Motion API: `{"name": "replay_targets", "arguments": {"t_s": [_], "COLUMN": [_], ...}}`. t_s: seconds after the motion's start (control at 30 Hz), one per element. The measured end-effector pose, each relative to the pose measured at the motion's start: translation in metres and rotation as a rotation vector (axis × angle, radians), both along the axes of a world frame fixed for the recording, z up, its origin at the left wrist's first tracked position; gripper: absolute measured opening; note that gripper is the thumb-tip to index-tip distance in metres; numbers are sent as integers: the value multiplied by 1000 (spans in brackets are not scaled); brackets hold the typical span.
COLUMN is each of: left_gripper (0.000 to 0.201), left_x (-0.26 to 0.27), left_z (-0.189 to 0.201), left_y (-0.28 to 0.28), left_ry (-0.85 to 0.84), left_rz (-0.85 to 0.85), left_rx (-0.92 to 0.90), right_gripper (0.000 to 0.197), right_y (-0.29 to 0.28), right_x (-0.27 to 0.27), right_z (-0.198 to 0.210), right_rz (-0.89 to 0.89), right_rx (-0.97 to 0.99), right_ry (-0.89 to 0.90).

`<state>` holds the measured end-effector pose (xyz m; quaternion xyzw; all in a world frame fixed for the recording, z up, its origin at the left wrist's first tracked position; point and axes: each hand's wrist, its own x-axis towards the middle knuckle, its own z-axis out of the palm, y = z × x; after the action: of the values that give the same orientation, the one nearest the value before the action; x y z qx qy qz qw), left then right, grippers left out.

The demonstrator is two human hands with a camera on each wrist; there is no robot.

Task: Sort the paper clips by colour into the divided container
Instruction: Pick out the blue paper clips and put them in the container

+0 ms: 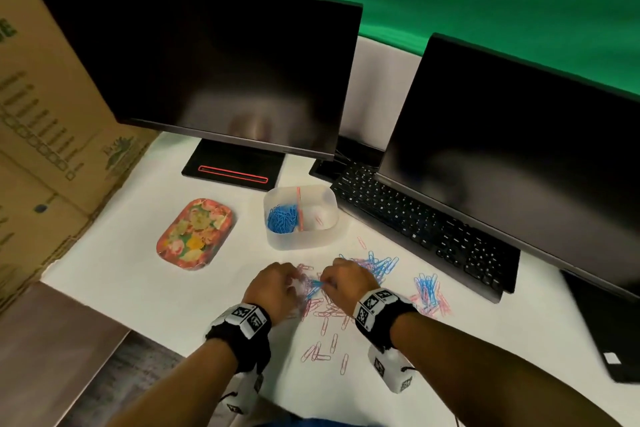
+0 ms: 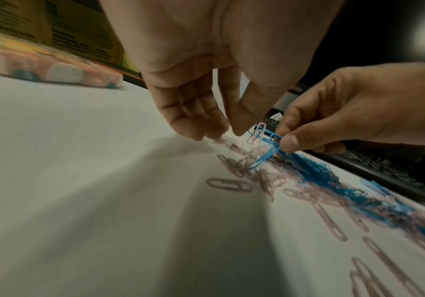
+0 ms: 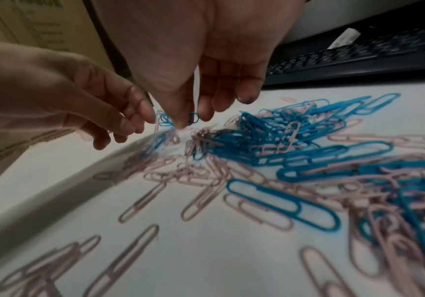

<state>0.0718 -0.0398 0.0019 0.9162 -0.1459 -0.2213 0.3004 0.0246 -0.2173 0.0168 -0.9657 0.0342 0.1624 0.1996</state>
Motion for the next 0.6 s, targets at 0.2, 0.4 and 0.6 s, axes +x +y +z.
{"name": "replay_targets", "arguments": {"t_s": [0.2, 0.4, 0.6], "left_gripper": [36, 19, 10], "left_x": [4, 10, 16], "left_z": [6, 11, 4], "left_y": [-11, -24, -13], "left_ry": [-82, -64, -28], "left_rz": [-98, -176, -116], "left_rx": [-182, -126, -51], "right_gripper": [15, 14, 11], "right_y": [-12, -18, -24], "right_x": [1, 3, 6], "right_z": [11, 20, 28], "right_rz": [-125, -170, -146], "right_rx": [109, 140, 116], "right_ry": [-2, 74, 90]}}
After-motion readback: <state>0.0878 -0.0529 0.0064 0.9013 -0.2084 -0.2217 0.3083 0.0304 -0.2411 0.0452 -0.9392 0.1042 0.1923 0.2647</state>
